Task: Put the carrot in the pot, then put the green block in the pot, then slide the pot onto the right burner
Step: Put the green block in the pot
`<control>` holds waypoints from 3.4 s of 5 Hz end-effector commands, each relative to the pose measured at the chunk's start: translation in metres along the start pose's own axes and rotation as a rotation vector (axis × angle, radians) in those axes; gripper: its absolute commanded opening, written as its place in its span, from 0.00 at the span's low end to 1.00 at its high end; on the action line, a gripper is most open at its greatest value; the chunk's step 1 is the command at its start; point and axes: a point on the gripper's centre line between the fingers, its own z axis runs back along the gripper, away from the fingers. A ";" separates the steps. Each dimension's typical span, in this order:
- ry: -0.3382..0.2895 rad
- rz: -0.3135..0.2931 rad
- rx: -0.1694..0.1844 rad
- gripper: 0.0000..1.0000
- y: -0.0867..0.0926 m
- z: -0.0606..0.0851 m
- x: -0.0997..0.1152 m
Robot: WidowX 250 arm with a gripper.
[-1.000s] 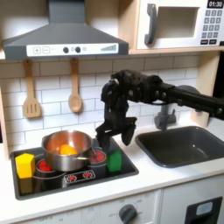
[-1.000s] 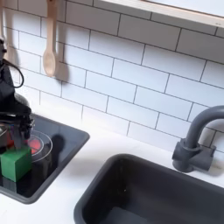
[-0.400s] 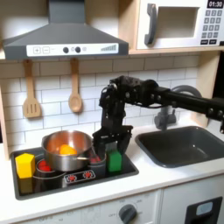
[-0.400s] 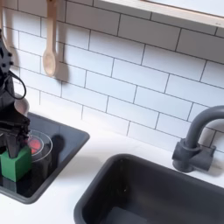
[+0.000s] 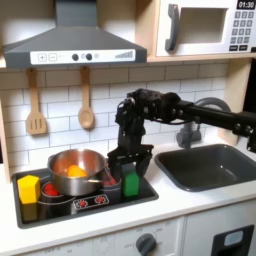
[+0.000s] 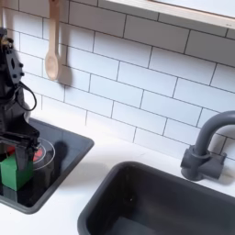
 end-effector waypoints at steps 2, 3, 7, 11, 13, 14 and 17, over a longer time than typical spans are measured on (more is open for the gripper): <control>0.015 0.018 -0.029 1.00 -0.003 -0.010 0.010; 0.013 0.015 -0.035 1.00 -0.005 -0.012 0.014; 0.025 -0.006 -0.041 1.00 -0.010 -0.021 0.010; 0.028 -0.015 -0.034 1.00 -0.009 -0.039 0.004; -0.007 0.006 -0.041 0.00 -0.010 -0.038 0.005; -0.012 -0.010 -0.037 0.00 -0.012 -0.035 0.007; -0.067 -0.020 -0.053 0.00 -0.012 -0.009 0.023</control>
